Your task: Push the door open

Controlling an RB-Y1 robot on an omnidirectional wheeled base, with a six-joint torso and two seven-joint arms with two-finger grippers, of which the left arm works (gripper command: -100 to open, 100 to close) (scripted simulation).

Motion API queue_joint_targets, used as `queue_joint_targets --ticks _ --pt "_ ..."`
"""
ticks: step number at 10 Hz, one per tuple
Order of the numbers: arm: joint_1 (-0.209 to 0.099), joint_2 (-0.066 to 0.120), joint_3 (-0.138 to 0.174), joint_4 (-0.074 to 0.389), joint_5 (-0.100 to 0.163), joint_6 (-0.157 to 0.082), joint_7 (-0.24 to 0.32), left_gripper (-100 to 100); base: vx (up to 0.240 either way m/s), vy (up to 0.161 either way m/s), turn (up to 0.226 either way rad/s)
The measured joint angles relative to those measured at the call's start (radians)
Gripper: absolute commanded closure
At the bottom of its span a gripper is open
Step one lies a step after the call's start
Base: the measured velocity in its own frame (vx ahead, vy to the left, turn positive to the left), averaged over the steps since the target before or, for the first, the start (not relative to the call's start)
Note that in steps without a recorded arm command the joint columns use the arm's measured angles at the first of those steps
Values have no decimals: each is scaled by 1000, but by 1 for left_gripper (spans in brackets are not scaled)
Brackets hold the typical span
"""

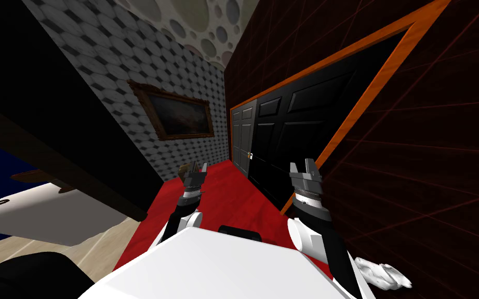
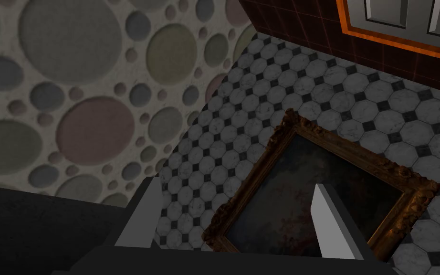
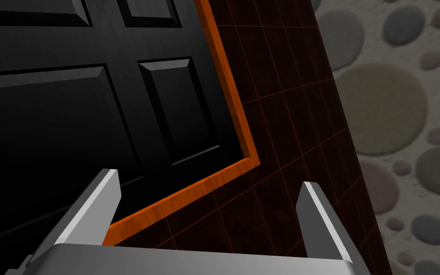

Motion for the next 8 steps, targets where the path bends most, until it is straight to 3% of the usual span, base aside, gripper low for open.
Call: queue_joint_targets --ticks 1,3,6,8 --pt "8 3 -2 4 8 12 -1 -100 204 20 55" --pt "-5 5 0 46 25 45 -10 -100 244 18 60" --pt "-3 16 8 88 61 105 -14 -100 180 30 60" --pt "14 22 7 106 83 141 -19 -100 147 22 56"
